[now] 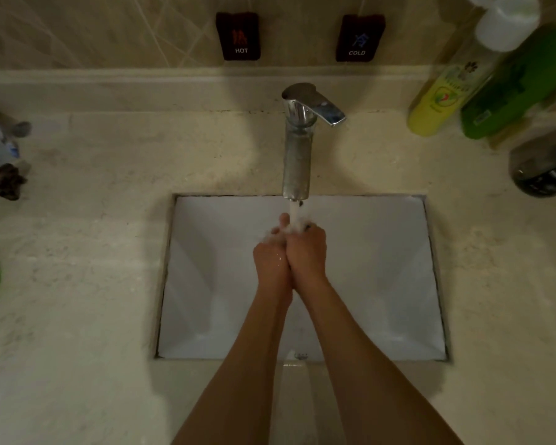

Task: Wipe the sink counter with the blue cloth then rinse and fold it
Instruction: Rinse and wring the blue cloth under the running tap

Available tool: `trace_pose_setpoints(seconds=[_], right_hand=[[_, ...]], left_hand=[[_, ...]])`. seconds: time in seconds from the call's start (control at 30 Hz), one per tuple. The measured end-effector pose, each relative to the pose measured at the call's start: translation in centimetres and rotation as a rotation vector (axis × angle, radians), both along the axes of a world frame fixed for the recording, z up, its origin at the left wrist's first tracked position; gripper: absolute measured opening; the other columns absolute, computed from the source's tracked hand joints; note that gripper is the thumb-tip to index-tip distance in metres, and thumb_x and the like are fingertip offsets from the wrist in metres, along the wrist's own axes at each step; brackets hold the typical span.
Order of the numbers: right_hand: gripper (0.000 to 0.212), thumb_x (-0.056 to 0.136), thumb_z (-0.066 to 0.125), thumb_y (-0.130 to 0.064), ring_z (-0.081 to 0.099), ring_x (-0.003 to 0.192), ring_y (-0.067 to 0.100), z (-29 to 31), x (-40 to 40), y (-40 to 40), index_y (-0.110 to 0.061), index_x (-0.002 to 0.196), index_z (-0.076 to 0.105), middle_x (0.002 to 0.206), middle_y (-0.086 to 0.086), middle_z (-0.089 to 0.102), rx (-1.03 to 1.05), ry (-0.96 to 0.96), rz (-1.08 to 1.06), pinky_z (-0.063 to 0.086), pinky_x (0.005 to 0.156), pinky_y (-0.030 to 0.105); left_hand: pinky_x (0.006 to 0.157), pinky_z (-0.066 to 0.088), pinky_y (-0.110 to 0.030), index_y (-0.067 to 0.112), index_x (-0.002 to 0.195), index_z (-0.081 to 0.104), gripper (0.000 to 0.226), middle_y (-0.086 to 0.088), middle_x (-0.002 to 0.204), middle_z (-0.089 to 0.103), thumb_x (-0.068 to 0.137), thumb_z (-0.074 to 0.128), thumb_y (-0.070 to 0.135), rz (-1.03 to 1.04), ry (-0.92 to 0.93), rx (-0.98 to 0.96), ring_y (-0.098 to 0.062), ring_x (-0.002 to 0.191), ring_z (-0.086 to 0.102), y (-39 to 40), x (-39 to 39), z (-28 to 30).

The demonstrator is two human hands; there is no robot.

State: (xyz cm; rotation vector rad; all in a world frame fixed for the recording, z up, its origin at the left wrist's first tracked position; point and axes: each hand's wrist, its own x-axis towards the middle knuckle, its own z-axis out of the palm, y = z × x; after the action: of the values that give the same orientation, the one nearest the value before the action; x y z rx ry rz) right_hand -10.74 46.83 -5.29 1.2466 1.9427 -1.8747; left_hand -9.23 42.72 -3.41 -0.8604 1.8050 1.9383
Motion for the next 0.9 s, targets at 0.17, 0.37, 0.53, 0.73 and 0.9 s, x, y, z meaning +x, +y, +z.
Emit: trace_pose_setpoints(seconds=[0.17, 0.37, 0.53, 0.73, 0.9], right_hand=[[0.024, 0.088, 0.051, -0.015, 0.060, 0.068, 0.030, -0.2, -0.2, 1.8, -0.008, 0.064, 0.055, 0.066, 0.012, 0.060, -0.569, -0.168, -0.192, 0.049, 0.067, 0.037], [0.040, 0.085, 0.059, -0.044, 0.066, 0.100, 0.027, 0.6, 2.3, 3.6, -0.015, 0.106, 0.077, 0.105, 0.011, 0.073, -0.995, -0.019, -0.110, 0.051, 0.085, 0.043], [0.040, 0.093, 0.057, -0.049, 0.067, 0.111, 0.024, 1.0, 2.7, 1.2, -0.018, 0.113, 0.070, 0.113, 0.007, 0.073, -0.538, 0.128, -0.059, 0.053, 0.093, 0.040], [0.024, 0.093, 0.065, -0.038, 0.073, 0.078, 0.017, 1.8, 1.4, 0.3, -0.015, 0.090, 0.071, 0.087, 0.007, 0.075, -0.064, 0.155, 0.003, 0.058, 0.070, 0.030], [0.015, 0.093, 0.064, -0.020, 0.073, 0.077, 0.030, 0.9, -0.2, 0.6, -0.007, 0.087, 0.069, 0.085, 0.015, 0.073, -0.242, -0.077, -0.101, 0.062, 0.070, 0.044]], left_hand=[[0.060, 0.049, -0.038, 0.013, 0.068, 0.055, 0.029, -0.010, 0.069, 0.058, 0.094, 0.044, 0.021, -0.026, 0.110, -0.246, -0.019, 0.063, 0.055, 0.2, 0.4, 0.1], [0.082, 0.057, -0.031, 0.021, 0.114, 0.060, 0.023, 0.000, 0.108, 0.068, 0.096, 0.049, 0.012, -0.046, 0.203, -0.157, -0.014, 0.096, 0.067, -0.8, 0.4, 0.3], [0.079, 0.058, -0.042, 0.013, 0.095, 0.062, 0.032, -0.013, 0.094, 0.069, 0.086, 0.056, 0.043, 0.014, 0.079, -0.099, -0.029, 0.089, 0.069, -0.4, -1.0, 0.0], [0.060, 0.049, -0.026, 0.010, 0.093, 0.064, 0.019, -0.003, 0.078, 0.064, 0.099, 0.051, 0.022, -0.359, 0.362, -0.649, -0.020, 0.072, 0.064, 0.3, -0.9, 0.2], [0.041, 0.042, -0.024, 0.001, 0.064, 0.058, 0.024, -0.008, 0.057, 0.058, 0.087, 0.052, 0.002, 0.037, 0.112, -0.279, -0.018, 0.051, 0.052, -0.2, -0.6, -0.2]])
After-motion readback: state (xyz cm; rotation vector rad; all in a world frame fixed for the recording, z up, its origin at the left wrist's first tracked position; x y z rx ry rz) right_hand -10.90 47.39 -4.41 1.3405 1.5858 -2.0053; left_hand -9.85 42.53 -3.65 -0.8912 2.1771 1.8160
